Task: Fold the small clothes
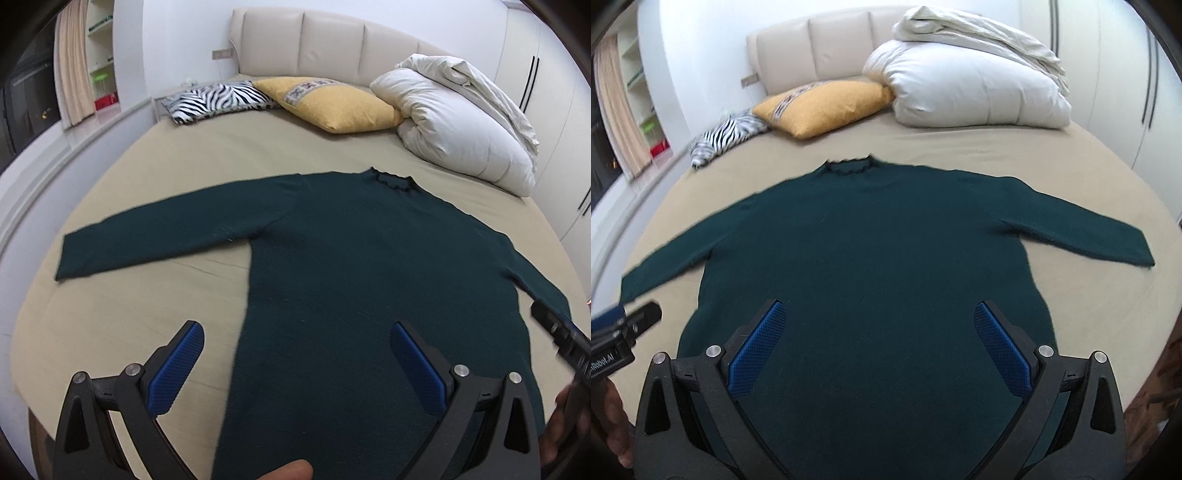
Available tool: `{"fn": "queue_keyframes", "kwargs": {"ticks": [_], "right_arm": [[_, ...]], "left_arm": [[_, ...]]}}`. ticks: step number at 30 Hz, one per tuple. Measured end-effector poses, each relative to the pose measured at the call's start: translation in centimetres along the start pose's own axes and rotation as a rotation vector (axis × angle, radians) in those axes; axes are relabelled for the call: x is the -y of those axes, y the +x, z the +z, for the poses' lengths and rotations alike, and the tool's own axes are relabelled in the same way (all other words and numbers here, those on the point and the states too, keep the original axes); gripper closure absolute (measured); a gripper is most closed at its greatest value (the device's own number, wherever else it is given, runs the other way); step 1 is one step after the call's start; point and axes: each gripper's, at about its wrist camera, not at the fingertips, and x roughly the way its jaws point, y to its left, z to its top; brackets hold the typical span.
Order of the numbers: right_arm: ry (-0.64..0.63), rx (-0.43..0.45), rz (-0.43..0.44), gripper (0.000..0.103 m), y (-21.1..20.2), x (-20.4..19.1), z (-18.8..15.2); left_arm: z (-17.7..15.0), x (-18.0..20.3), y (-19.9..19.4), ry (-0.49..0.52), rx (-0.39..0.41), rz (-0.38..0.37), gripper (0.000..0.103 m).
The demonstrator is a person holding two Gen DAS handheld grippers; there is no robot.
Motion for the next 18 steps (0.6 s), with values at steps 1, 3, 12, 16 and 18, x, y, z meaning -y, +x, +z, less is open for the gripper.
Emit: {"fn": "queue_keyframes", "kwargs": {"ticks": [1, 3, 12, 16, 18], "right_arm": [[0.035, 0.013, -0.001, 0.001, 0.0, 2.0, 0.3], [0.147, 0.046, -0.013, 0.001, 0.0, 7.9, 0.9], [0.835, 0.08, -0.07, 0.03, 3.2, 39.4, -1.9], [0.994, 0.086, -0.048, 0.04, 5.9, 47.7, -3.8], [0.995, 0.114, -0.018, 0.04, 7.2, 49.6, -3.4]], "left_arm": [[-0.1, 0.1, 0.3, -0.002, -0.002, -0.016, 0.0], [-0.2, 0.5, 0.9, -0.001, -0.003, -0.033, 0.0], [1.2, 2.4, 4.4, -0.078, 0.0, -0.226, 0.0], [1.9, 4.2, 6.8, -0.043, -0.096, -0.201, 0.0], [2.1, 4.0, 7.7, -0.075, -0.117, -0.212, 0.0]]}}
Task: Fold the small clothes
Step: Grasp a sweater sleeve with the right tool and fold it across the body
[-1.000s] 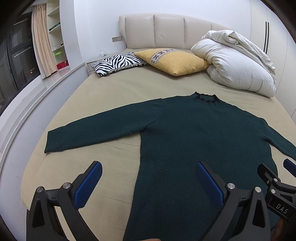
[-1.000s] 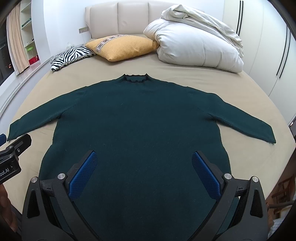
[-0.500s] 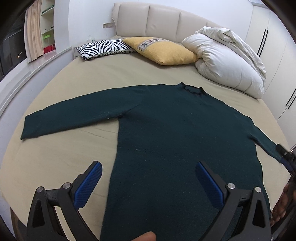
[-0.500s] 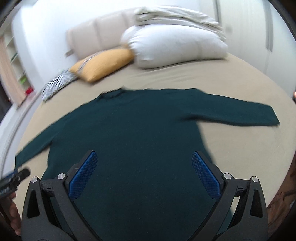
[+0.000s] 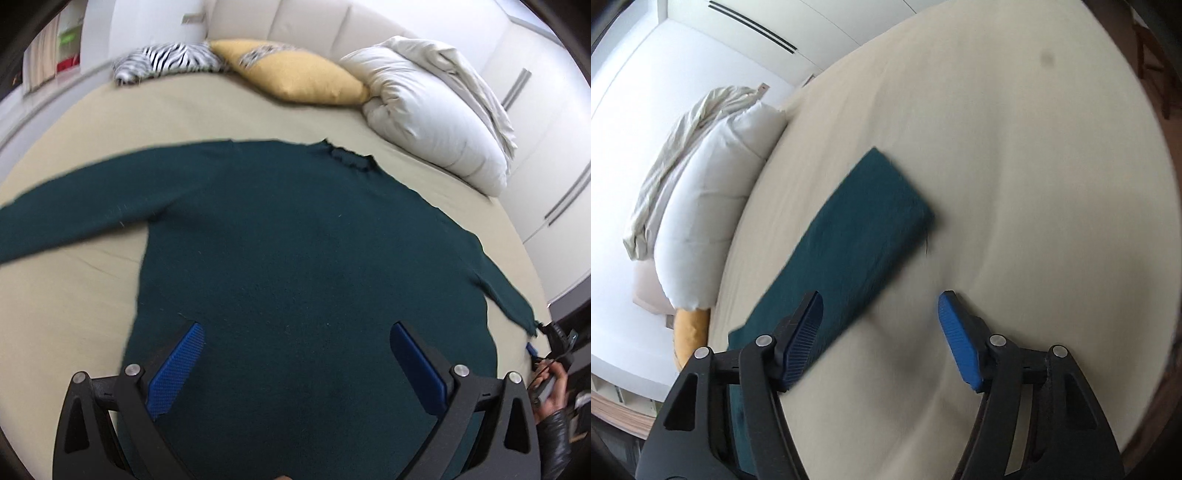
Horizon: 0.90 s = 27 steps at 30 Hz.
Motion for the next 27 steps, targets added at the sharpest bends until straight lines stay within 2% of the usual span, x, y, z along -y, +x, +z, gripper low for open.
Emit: {"fn": "queue_keyframes", "kwargs": {"ticks": [1, 3, 4, 5, 6, 8, 10, 13, 16, 19, 21, 23, 26, 27], "right_arm": [[-0.011, 0.006, 0.004, 0.04, 0.7, 0.0, 0.8], [-0.037, 0.018, 0.018, 0.055, 2.0, -0.4, 2.1], [-0.05, 0.014, 0.018, 0.074, 2.7, -0.5, 2.9], [-0.057, 0.001, 0.002, 0.087, 3.5, -0.2, 3.6], [-0.054, -0.006, -0.012, 0.092, 4.0, -0.1, 4.1], [-0.079, -0.004, -0.04, 0.096, 4.2, -0.8, 4.4], [-0.157, 0.009, -0.057, 0.096, 4.0, -3.9, 3.9], [-0.299, 0.013, 0.002, 0.097, 3.3, -10.6, 1.2], [-0.48, -0.052, 0.123, 0.097, 3.8, -19.5, -4.0], [-0.647, -0.153, 0.283, 0.097, 4.5, -28.3, -12.6], [-0.714, -0.215, 0.347, 0.097, 5.5, -31.7, -17.8], [-0.792, -0.278, 0.358, 0.097, 7.8, -34.7, -23.7], [-0.872, -0.368, 0.293, 0.093, 12.1, -36.1, -30.2], [-0.89, -0.4, 0.301, 0.091, 13.0, -36.0, -31.6]], "left_arm": [[0.2, -0.1, 0.4, -0.014, 0.006, -0.009, 0.0], [0.3, -0.3, 1.0, -0.023, -0.002, -0.03, 0.0], [0.4, -0.4, 1.6, -0.027, -0.02, -0.052, 0.0], [0.4, -0.6, 1.9, -0.034, -0.032, -0.077, 0.001], [0.5, -0.8, 2.2, -0.042, -0.039, -0.097, 0.002], [0.4, -1.3, 2.4, -0.068, -0.044, -0.145, 0.005], [0.5, -1.9, 2.7, -0.097, -0.053, -0.178, 0.013], [0.9, -2.9, 2.9, -0.145, -0.065, -0.236, 0.025], [1.3, -3.7, 2.4, -0.162, -0.049, -0.266, 0.026], [1.9, -4.9, 2.0, -0.187, -0.027, -0.292, 0.025], [2.3, -5.7, 1.9, -0.201, -0.017, -0.298, 0.025], [2.8, -6.3, 2.3, -0.204, -0.015, -0.301, 0.025], [3.6, -6.5, 3.3, -0.202, -0.035, -0.306, 0.025], [3.7, -6.4, 3.7, -0.2, -0.043, -0.312, 0.025]]}}
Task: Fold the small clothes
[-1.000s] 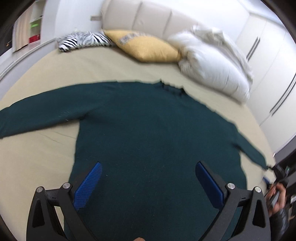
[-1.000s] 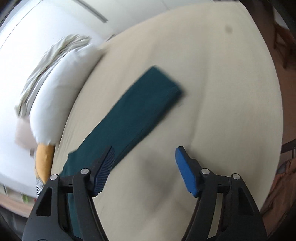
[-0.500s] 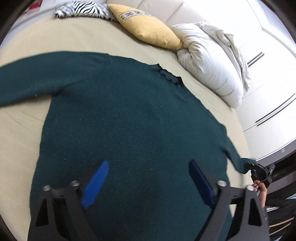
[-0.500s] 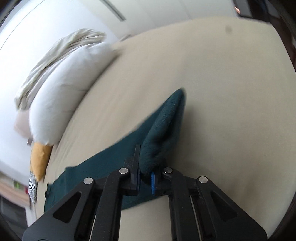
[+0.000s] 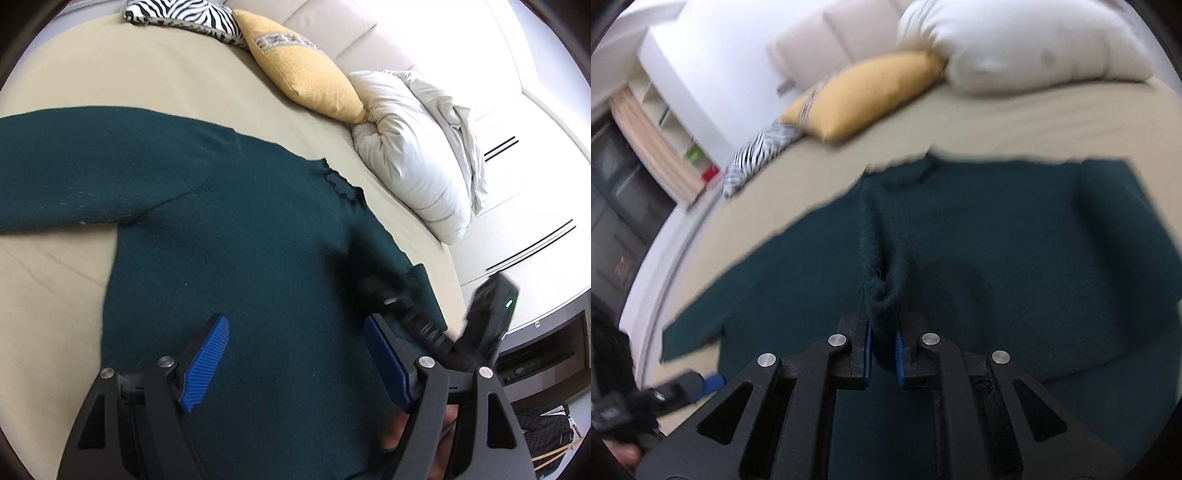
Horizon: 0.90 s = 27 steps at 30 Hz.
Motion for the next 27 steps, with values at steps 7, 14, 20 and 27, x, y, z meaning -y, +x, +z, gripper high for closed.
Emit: {"fn": "queue_keyframes", "kwargs": {"ticks": [7, 14, 20, 27], "right_arm": [[-0.037, -0.01, 0.1, 0.046, -2.8, -0.3, -6.1], [0.028, 0.162, -0.091, 0.046, -12.0, 6.4, -5.8], [0.197, 0.19, -0.195, 0.046, -14.1, 15.8, -2.2], [0.308, 0.111, -0.172, 0.046, -11.0, 23.2, 0.6]], "left_arm": [[1.4, 2.7, 5.2, 0.064, -0.067, 0.0, 0.021], [3.4, 5.9, 11.9, 0.161, -0.13, 0.111, 0.052], [5.3, 6.0, 10.4, 0.177, -0.097, 0.107, 0.093], [7.3, 6.5, 7.7, 0.265, 0.074, 0.108, 0.094]]}}
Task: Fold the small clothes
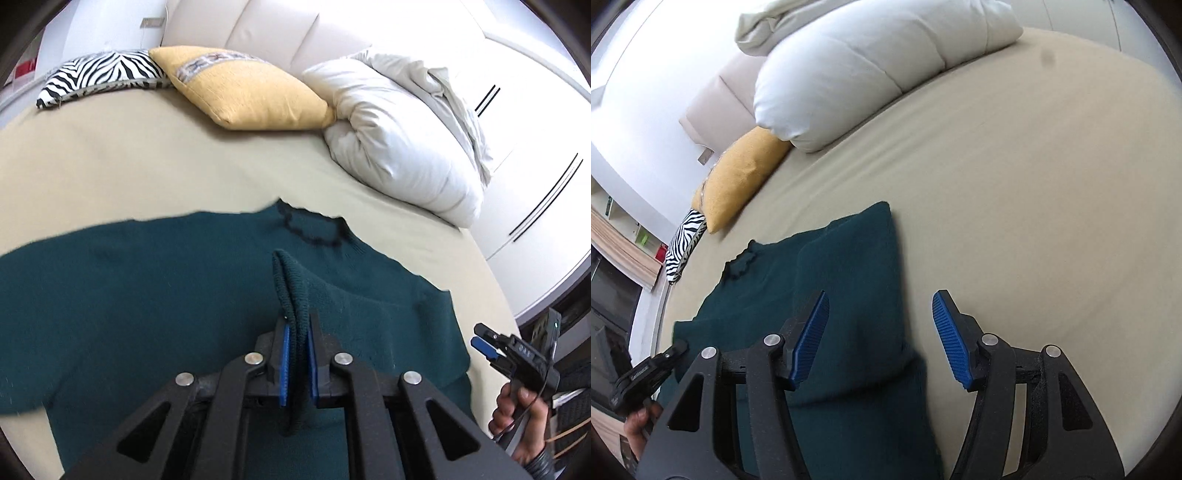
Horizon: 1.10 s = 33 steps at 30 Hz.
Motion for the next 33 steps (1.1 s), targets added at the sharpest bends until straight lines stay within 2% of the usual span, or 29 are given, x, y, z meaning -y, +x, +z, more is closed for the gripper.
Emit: {"fn": "queue_keyframes", "kwargs": {"ticks": [2, 4, 6, 7, 8, 9, 10, 14, 17, 20, 23, 25, 26, 28, 30, 33], "right_arm": [[0.011, -0.03, 0.014, 0.046, 2.3, -0.1, 1.1], [0.014, -0.05, -0.014, 0.046, 5.0, -0.7, 2.2], [0.012, -0.079, -0.023, 0.051, 6.7, -1.0, 2.5], [-0.009, -0.076, -0.037, 0.065, 7.4, -1.1, 2.8], [-0.033, -0.076, -0.057, 0.086, 7.3, -1.5, 2.7], [-0.049, -0.083, -0.078, 0.094, 7.6, -1.7, 2.8], [-0.049, -0.085, -0.088, 0.096, 7.8, -1.5, 3.0], [-0.054, -0.028, -0.092, 0.098, 7.0, -1.4, 3.2], [-0.041, 0.01, -0.106, 0.098, 6.0, -1.3, 2.2], [-0.009, -0.006, -0.097, 0.099, 7.5, 0.0, 1.7], [-0.015, -0.006, -0.082, 0.098, 7.3, 0.4, 1.8], [0.015, -0.021, -0.048, 0.095, 7.0, 0.8, 2.0], [0.037, -0.024, -0.047, 0.093, 6.4, 1.0, 2.1], [0.048, 0.006, -0.113, 0.089, 4.3, 0.5, 2.2], [0.016, 0.07, -0.072, 0.089, 0.8, -0.6, 1.3], [-0.059, 0.036, -0.006, 0.089, -0.2, -2.9, -0.5]], "left_arm": [[0.0, -1.0, 1.2, -0.002, -0.008, 0.021, 0.094], [-0.2, -1.8, 2.5, -0.012, -0.018, 0.031, 0.094], [-0.8, -2.4, 3.0, -0.011, -0.033, 0.043, 0.094], [-1.1, -2.7, 3.3, -0.01, -0.043, 0.05, 0.094], [-1.3, -2.8, 3.3, -0.016, -0.046, 0.05, 0.094], [-1.5, -3.1, 3.1, -0.027, -0.04, 0.046, 0.094], [-1.6, -3.2, 2.7, -0.039, -0.022, 0.04, 0.094], [-1.2, -2.5, 1.2, -0.015, 0.068, 0.038, 0.094], [-1.6, -3.5, 3.8, -0.013, -0.005, 0.073, 0.094], [-2.3, -4.9, 4.0, -0.055, 0.003, 0.031, 0.093], [-2.2, -4.7, 4.1, -0.039, -0.004, 0.04, 0.092], [-2.2, -5.0, 4.0, -0.054, -0.006, 0.02, 0.091], [-2.3, -5.1, 4.0, -0.059, -0.006, 0.013, 0.091], [-2.3, -5.1, 4.1, -0.059, -0.005, 0.013, 0.091], [-2.3, -5.0, 4.2, -0.053, -0.003, 0.019, 0.091], [-2.3, -4.9, 4.2, -0.052, -0.003, 0.019, 0.091]]}}
